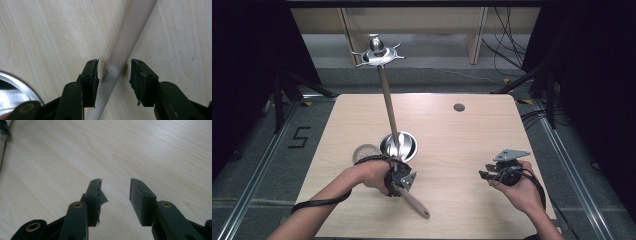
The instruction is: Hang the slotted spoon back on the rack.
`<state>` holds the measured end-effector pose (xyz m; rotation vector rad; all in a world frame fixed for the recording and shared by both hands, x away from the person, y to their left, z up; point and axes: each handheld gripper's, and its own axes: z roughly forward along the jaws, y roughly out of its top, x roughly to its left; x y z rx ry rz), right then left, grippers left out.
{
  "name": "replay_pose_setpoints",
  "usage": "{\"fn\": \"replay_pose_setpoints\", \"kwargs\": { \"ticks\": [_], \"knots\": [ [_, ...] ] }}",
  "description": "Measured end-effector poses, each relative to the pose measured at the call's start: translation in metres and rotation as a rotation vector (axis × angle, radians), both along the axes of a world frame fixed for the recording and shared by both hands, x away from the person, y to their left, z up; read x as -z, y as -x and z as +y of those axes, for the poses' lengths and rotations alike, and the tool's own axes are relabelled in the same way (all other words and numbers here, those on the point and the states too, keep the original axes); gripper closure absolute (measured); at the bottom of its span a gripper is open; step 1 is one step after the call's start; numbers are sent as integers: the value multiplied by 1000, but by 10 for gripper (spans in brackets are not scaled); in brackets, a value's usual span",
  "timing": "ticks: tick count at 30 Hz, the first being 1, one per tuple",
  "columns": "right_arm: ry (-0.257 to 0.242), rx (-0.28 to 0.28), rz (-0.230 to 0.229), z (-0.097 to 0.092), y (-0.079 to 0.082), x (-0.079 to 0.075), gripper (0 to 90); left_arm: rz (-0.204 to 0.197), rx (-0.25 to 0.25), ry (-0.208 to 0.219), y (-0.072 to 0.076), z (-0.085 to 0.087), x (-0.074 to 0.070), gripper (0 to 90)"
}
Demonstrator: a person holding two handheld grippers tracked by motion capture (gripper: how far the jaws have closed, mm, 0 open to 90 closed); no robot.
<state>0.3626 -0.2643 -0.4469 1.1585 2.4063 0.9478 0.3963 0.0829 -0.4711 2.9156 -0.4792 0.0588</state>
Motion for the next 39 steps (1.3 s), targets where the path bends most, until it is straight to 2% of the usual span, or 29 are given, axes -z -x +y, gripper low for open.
{"fn": "replay_pose_setpoints", "kwargs": {
  "ticks": [4, 8, 12, 17, 19, 20, 21, 22, 23, 24, 25, 26, 27, 29, 30, 31, 33, 39],
  "knots": [
    [1, 1, 4, 0, 0, 0, 612, 10, 5, -13, 1, -1, 3, 603],
    [6, 0, 9, 0, 0, 0, 610, -9, 12, -30, 2, -4, 4, 650],
    [7, 0, 9, 0, 0, 0, 609, -35, 34, -50, 4, -7, 4, 665],
    [6, 8, 23, 0, 1, 0, 607, -76, 48, -49, 7, -8, 4, 684],
    [5, 9, 21, 0, 1, 0, 607, -99, 75, -74, 7, -10, 3, 690],
    [6, 9, 21, 0, 1, 0, 607, -99, 51, -53, 9, -10, 4, 697],
    [6, 9, 21, 0, 1, 0, 607, -122, 64, -67, 8, -11, 2, 706],
    [6, 9, 20, 0, 1, 0, 607, -119, 34, -40, 8, -11, 3, 718],
    [5, 10, 20, 0, 1, 0, 607, -138, 43, -52, 6, -12, 0, 733],
    [2, 10, 13, 0, 1, 0, 607, -140, 9, -32, 5, -12, -1, 745],
    [1, 9, 14, 0, 1, 0, 607, -140, 2, -27, 4, -11, -3, 748],
    [1, 9, 14, -1, 1, 0, 607, -138, -23, -2, 4, -10, -4, 748],
    [-3, 10, 14, -1, 0, 0, 607, -144, -20, -6, 3, -9, -7, 749],
    [-3, 11, 13, -1, 0, 0, 607, -142, -71, 34, 5, -5, -10, 749],
    [-9, 19, 24, 0, 1, -1, 607, -149, -80, 43, 4, -4, -12, 749],
    [-6, 14, 15, -1, 1, 0, 607, -160, -88, 53, 4, -2, -16, 749],
    [-10, 23, 24, 0, 1, -1, 608, -169, -138, 107, 4, 3, -21, 750],
    [-11, 28, 15, 0, 1, -2, 608, -196, -228, 193, 5, 18, -40, 751]
  ]
}}
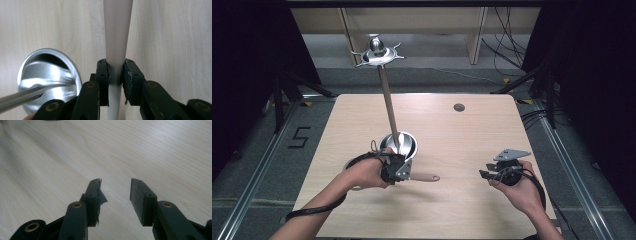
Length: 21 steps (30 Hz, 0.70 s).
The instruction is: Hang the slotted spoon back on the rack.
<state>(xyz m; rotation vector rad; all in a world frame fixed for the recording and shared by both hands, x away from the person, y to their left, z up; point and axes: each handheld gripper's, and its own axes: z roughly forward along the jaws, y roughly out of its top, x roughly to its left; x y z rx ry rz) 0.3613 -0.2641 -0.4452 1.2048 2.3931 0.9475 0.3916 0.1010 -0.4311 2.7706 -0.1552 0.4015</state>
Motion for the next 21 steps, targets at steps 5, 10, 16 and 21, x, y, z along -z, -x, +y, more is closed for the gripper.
{"fn": "replay_pose_setpoints", "kwargs": {
  "ticks": [5, 10, 16, 21],
  "knots": [
    [0, 0, -2, 0, 0, 0, 609, -23, -63, 71, 2, 14, -13, 751],
    [3, 0, -3, 0, 0, 1, 609, -34, -135, 160, 3, 28, -24, 752],
    [3, 2, -4, 1, 0, 1, 609, -33, -207, 242, 3, 46, -34, 752],
    [13, -16, -26, 0, -1, 1, 609, -47, -277, 324, 5, 60, -39, 752]
  ]
}}
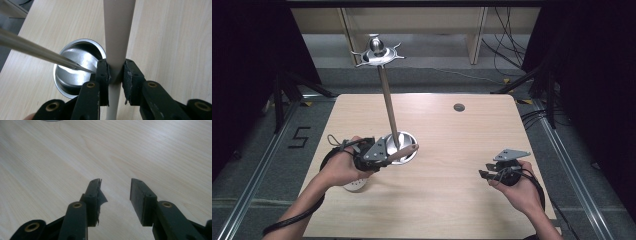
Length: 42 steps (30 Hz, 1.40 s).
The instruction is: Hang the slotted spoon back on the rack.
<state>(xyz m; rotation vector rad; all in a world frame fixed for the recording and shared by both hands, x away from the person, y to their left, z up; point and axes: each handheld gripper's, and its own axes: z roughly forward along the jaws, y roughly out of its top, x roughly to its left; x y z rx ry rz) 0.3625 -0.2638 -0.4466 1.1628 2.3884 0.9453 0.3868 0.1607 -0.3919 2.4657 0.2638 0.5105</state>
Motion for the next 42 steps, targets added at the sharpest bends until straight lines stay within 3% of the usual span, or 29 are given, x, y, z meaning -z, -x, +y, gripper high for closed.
{"fn": "replay_pose_setpoints", "kwargs": {
  "ticks": [4, 9, 12, 13, 15, 22, 24, 26, 29, 31, 34, 35, 38, 42],
  "knots": [
    [-3, 10, 13, 1, 1, 0, 609, 11, -39, 37, 1, 10, -5, 751],
    [-3, 10, 12, 1, 1, 0, 609, -30, -97, 66, 5, 24, -11, 752],
    [-3, 10, 7, 1, 1, 0, 609, -32, -128, 105, 7, 33, -14, 752],
    [0, 10, 12, 1, 1, 0, 609, -21, -144, 149, 8, 34, -14, 752],
    [-1, 4, 3, 1, 0, 0, 609, -23, -165, 191, 10, 39, -15, 752],
    [-4, 15, 13, 2, 1, 0, 609, -24, -233, 277, 16, 58, -20, 752],
    [-2, 14, 10, 2, 1, 0, 609, -1, -291, 314, 21, 61, -20, 752],
    [-2, 13, 10, 2, 1, 0, 609, -32, -274, 319, 19, 65, -22, 752],
    [-7, 8, -13, 2, 1, 1, 610, -37, -313, 358, 22, 69, -22, 752],
    [0, 5, -3, 2, 1, 0, 610, -45, -346, 400, 23, 71, -22, 752],
    [-1, 4, -9, 2, 1, 1, 609, -64, -373, 427, 26, 75, -21, 752],
    [0, 2, -11, 2, 1, 1, 610, -49, -396, 445, 28, 75, -20, 752],
    [-8, 12, 6, 3, 1, 0, 609, -94, -415, 481, 29, 78, -20, 752],
    [-10, 12, 3, 3, 1, 0, 609, -109, -469, 533, 33, 81, -19, 752]
  ]
}}
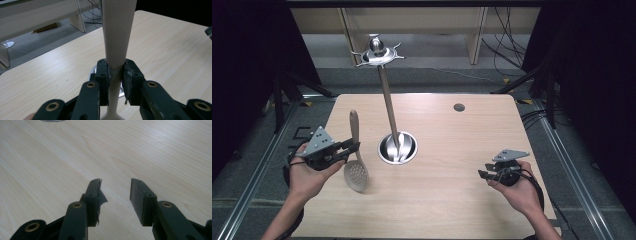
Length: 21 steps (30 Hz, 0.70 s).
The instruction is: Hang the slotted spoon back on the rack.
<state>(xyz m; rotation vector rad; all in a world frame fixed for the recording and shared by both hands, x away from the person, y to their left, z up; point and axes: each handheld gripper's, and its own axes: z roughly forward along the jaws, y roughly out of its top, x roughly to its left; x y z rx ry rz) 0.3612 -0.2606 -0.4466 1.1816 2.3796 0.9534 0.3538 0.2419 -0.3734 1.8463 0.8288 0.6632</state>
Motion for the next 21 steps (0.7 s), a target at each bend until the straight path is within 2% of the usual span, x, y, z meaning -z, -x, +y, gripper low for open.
{"fn": "replay_pose_setpoints", "kwargs": {
  "ticks": [6, 16, 17, 19, 21],
  "knots": [
    [-1, 5, 5, 1, 0, 0, 609, -7, -58, 33, 5, 1, 0, 752],
    [-4, 8, 8, 1, 1, 0, 609, -26, -78, 63, 8, -1, -7, 751],
    [-4, 8, 7, 1, 1, 0, 610, -24, -78, 42, 8, 0, -9, 751],
    [-6, 9, 6, 1, 1, -1, 609, -27, -89, 66, 8, -1, -10, 751],
    [-5, 10, 6, 1, 1, -1, 609, -29, -94, 73, 7, -1, -11, 752]
  ]
}}
